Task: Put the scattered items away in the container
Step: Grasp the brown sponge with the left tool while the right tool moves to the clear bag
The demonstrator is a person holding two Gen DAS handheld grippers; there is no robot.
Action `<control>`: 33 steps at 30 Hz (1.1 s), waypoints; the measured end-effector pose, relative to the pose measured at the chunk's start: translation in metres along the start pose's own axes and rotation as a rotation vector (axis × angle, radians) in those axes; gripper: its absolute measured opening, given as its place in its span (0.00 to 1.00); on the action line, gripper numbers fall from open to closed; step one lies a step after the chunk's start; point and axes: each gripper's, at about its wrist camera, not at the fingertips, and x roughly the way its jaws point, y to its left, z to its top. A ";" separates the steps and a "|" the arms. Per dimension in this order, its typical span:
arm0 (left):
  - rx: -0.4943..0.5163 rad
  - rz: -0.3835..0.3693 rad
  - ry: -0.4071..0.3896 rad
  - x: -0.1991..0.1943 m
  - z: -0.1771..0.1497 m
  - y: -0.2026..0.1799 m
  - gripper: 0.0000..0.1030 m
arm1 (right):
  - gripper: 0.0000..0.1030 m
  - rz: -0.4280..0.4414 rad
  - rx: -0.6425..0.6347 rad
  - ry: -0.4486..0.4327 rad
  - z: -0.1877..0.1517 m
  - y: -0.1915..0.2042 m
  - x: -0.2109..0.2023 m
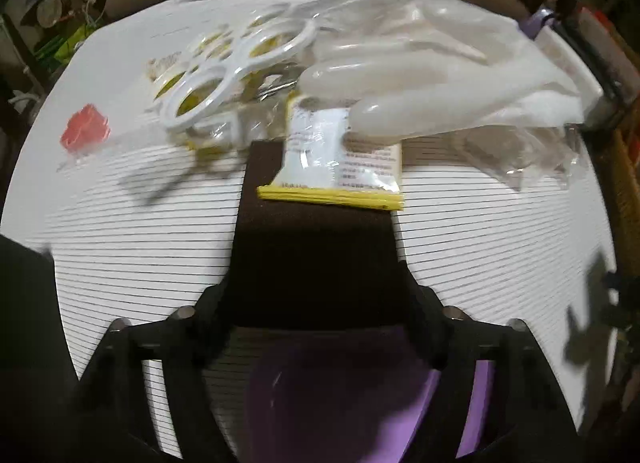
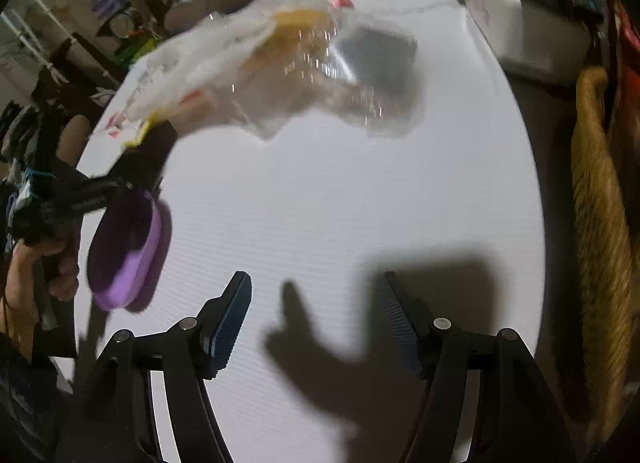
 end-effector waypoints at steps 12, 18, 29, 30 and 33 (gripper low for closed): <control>0.018 -0.021 -0.088 -0.058 -0.005 -0.006 0.64 | 0.67 -0.054 0.016 -0.176 0.070 -0.028 0.034; 0.000 -0.141 -0.169 -0.097 -0.016 -0.004 0.64 | 0.70 -0.069 -0.009 -0.192 0.097 -0.034 0.060; 0.057 -0.137 -0.197 -0.110 -0.012 -0.017 0.64 | 0.78 -0.178 -0.164 -0.249 0.098 -0.031 0.050; 0.050 -0.146 -0.197 -0.111 -0.012 -0.015 0.64 | 0.78 -0.167 -0.170 -0.255 0.099 -0.031 0.050; -0.001 -0.172 -0.208 -0.114 -0.013 -0.001 0.64 | 0.78 -0.116 -0.103 -0.287 0.103 -0.041 0.042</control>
